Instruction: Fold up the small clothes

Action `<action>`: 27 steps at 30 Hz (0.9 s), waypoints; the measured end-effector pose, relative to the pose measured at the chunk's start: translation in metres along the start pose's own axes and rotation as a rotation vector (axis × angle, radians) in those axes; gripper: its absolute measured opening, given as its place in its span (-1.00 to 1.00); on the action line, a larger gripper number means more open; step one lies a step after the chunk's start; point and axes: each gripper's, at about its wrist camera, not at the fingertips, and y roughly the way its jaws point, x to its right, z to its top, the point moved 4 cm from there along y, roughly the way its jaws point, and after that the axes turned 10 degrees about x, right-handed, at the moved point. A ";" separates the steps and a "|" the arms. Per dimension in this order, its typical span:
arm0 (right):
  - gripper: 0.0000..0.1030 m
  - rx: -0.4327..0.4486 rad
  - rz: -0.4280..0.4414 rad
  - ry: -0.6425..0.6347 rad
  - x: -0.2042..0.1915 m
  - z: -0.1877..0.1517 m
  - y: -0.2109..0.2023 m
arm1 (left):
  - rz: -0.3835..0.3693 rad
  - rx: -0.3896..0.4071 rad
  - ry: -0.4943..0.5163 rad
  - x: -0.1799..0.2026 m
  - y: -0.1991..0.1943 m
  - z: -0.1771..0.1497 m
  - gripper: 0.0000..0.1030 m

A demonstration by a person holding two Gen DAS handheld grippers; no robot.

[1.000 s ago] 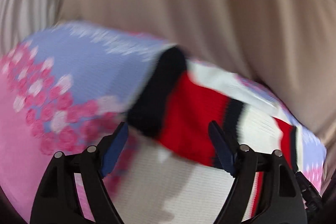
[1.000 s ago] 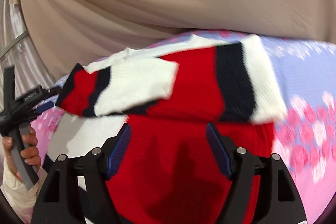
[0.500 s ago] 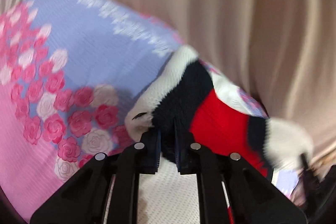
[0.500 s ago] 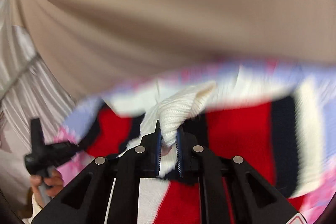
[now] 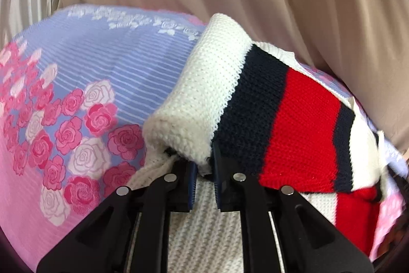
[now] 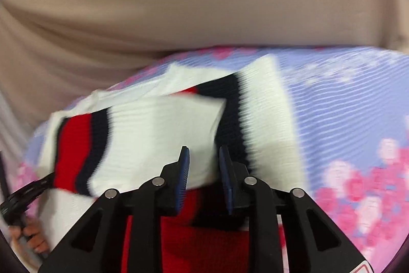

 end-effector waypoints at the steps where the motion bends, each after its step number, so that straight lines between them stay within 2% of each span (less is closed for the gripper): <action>1: -0.42 0.041 -0.034 -0.002 0.000 0.005 -0.010 | 0.009 0.010 0.008 0.002 -0.002 -0.002 -0.78; 2: -0.41 0.071 -0.008 0.005 -0.005 0.010 -0.019 | 0.013 0.010 0.006 0.003 -0.004 -0.003 -0.78; 3: -0.36 0.077 0.082 0.012 -0.019 0.016 -0.026 | 0.015 0.011 0.003 0.004 -0.006 -0.006 -0.78; 4: -0.18 0.059 0.174 -0.004 -0.037 0.019 -0.027 | 0.013 0.013 -0.002 0.005 -0.006 -0.006 -0.78; 5: -0.09 0.036 0.258 -0.036 -0.062 0.022 -0.024 | 0.010 0.013 -0.006 0.005 -0.007 -0.006 -0.78; 6: 0.15 0.016 0.343 -0.087 -0.096 0.025 -0.018 | 0.009 0.013 -0.008 0.005 -0.008 -0.007 -0.78; 7: 0.24 -0.005 0.413 -0.143 -0.130 0.026 -0.008 | 0.008 0.014 -0.008 0.005 -0.009 -0.008 -0.78; 8: 0.24 -0.020 0.457 -0.191 -0.160 0.025 0.003 | 0.007 0.014 -0.009 0.005 -0.009 -0.008 -0.78; 10: 0.24 -0.061 0.496 -0.272 -0.207 0.020 0.029 | 0.002 0.016 -0.015 0.003 -0.009 -0.010 -0.78; 13: 0.24 -0.138 0.561 -0.304 -0.265 0.008 0.074 | -0.007 0.016 -0.024 0.003 -0.009 -0.009 -0.78; 17: 0.25 -0.204 0.550 -0.384 -0.302 -0.014 0.111 | -0.014 0.014 -0.029 0.000 -0.006 -0.008 -0.78; 18: 0.21 -0.202 0.521 -0.418 -0.305 -0.020 0.119 | -0.013 0.014 -0.026 0.000 -0.006 -0.008 -0.78; 20: -0.66 -0.182 0.516 -0.467 -0.304 -0.022 0.115 | -0.009 0.015 -0.021 0.002 -0.007 -0.008 -0.78; 21: -0.84 -0.188 0.528 -0.460 -0.310 -0.017 0.114 | -0.006 0.015 -0.017 0.002 -0.007 -0.007 -0.78; 25: -0.87 -0.062 0.551 -0.399 -0.305 0.021 0.091 | 0.009 0.017 0.006 0.006 -0.007 -0.008 -0.78; 27: -0.87 -0.060 0.538 -0.363 -0.303 0.026 0.101 | 0.013 0.016 0.013 0.006 -0.006 -0.008 -0.78</action>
